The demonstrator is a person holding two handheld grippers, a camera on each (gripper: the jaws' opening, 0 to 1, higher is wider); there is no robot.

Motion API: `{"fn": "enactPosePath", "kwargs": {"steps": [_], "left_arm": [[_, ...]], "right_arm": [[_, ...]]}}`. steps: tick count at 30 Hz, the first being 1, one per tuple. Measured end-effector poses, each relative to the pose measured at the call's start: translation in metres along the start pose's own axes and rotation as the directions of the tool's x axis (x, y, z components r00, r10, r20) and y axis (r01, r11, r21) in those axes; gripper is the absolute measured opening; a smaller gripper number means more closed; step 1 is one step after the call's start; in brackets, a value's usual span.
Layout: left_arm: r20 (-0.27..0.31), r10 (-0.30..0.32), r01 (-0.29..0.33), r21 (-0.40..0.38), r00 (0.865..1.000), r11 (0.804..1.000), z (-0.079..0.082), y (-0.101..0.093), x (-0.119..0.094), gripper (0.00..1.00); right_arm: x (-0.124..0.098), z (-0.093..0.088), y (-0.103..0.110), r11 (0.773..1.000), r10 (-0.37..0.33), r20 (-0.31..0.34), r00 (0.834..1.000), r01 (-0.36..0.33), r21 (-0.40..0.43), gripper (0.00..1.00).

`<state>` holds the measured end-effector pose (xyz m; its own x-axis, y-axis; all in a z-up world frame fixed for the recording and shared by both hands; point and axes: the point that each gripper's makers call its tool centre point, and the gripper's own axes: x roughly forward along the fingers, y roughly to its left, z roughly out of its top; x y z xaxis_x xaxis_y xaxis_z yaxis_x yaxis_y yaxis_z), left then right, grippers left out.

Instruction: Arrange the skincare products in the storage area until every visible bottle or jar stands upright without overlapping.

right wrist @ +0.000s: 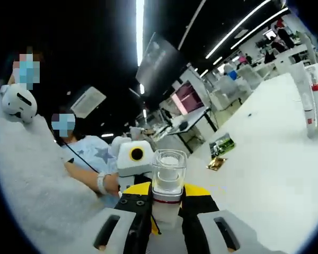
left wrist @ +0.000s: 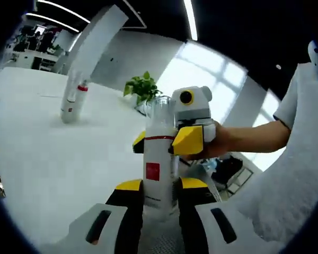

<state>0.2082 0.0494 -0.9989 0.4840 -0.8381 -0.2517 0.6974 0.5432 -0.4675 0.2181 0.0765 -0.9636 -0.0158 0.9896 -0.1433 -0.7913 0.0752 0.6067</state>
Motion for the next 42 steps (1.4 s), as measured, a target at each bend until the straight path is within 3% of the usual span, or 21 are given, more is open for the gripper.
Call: {"fn": "enactPosePath", "kwargs": {"steps": [4, 5, 6, 10, 14, 18, 20, 21, 24, 27, 30, 34, 39, 40, 42], "left_arm": [[-0.005, 0.112, -0.112, 0.022, 0.994, 0.993, -0.001, 0.019, -0.004, 0.20], [-0.010, 0.130, -0.130, 0.032, 0.991, 0.991, -0.002, 0.022, -0.004, 0.20], [-0.017, 0.161, -0.160, 0.057, 0.987, 0.986, -0.003, 0.027, -0.006, 0.20], [-0.051, 0.287, -0.278, 0.144, 0.956, 0.950, -0.008, 0.042, -0.010, 0.19], [-0.082, 0.320, -0.297, 0.214, 0.944, 0.931, -0.014, 0.043, -0.007, 0.19], [-0.098, 0.328, -0.296, 0.252, 0.939, 0.921, -0.016, 0.044, -0.005, 0.20], [-0.115, 0.282, -0.254, 0.212, 0.952, 0.944, -0.020, 0.040, -0.003, 0.20], [-0.105, 0.260, -0.238, 0.187, 0.960, 0.953, -0.018, 0.038, -0.002, 0.20], [-0.096, 0.160, -0.152, 0.078, 0.982, 0.985, -0.017, 0.026, 0.000, 0.19], [-0.098, 0.049, -0.048, 0.009, 0.994, 0.999, -0.018, 0.011, 0.002, 0.17], [-0.088, -0.025, 0.025, -0.006, 0.996, 1.000, -0.017, -0.002, 0.006, 0.17], [-0.074, -0.096, 0.096, -0.012, 0.993, 0.995, -0.015, -0.016, 0.007, 0.19], [-0.050, -0.226, 0.222, -0.074, 0.973, 0.972, -0.012, -0.037, 0.005, 0.21], [-0.050, -0.235, 0.231, -0.072, 0.971, 0.970, -0.012, -0.039, 0.005, 0.21], [-0.073, -0.193, 0.189, -0.059, 0.978, 0.980, -0.015, -0.033, 0.005, 0.20]], "right_arm": [[0.005, -0.002, -0.023, 0.979, -0.154, 0.040, 0.987, 0.147, 0.144, 0.15], [0.007, -0.003, -0.025, 0.974, -0.167, 0.045, 0.985, 0.158, 0.160, 0.15], [0.010, -0.003, -0.028, 0.971, -0.190, 0.054, 0.980, 0.180, 0.158, 0.16], [0.013, -0.008, -0.042, 0.918, -0.323, 0.050, 0.945, 0.299, 0.261, 0.17], [0.009, -0.012, -0.048, 0.884, -0.382, 0.038, 0.923, 0.353, 0.307, 0.18], [0.008, -0.014, -0.048, 0.875, -0.386, 0.031, 0.922, 0.356, 0.330, 0.16], [0.005, -0.017, -0.047, 0.895, -0.381, 0.002, 0.925, 0.368, 0.252, 0.15], [0.006, -0.013, -0.042, 0.910, -0.357, 0.027, 0.934, 0.341, 0.234, 0.14], [0.001, -0.013, -0.033, 0.946, -0.299, 0.011, 0.954, 0.295, 0.138, 0.14], [-0.003, -0.012, -0.017, 0.983, -0.175, -0.005, 0.985, 0.175, 0.049, 0.14], [-0.011, -0.012, -0.005, 0.995, -0.085, -0.035, 0.996, 0.083, -0.057, 0.14], [-0.018, -0.011, 0.007, 0.997, -0.009, -0.055, 0.998, 0.005, -0.083, 0.13], [-0.019, -0.008, 0.026, 0.989, 0.103, -0.054, 0.993, -0.108, -0.098, 0.13], [-0.018, -0.008, 0.026, 0.989, 0.107, -0.053, 0.993, -0.112, -0.097, 0.14], [-0.015, -0.010, 0.022, 0.992, 0.092, -0.055, 0.994, -0.097, -0.082, 0.14]]}}
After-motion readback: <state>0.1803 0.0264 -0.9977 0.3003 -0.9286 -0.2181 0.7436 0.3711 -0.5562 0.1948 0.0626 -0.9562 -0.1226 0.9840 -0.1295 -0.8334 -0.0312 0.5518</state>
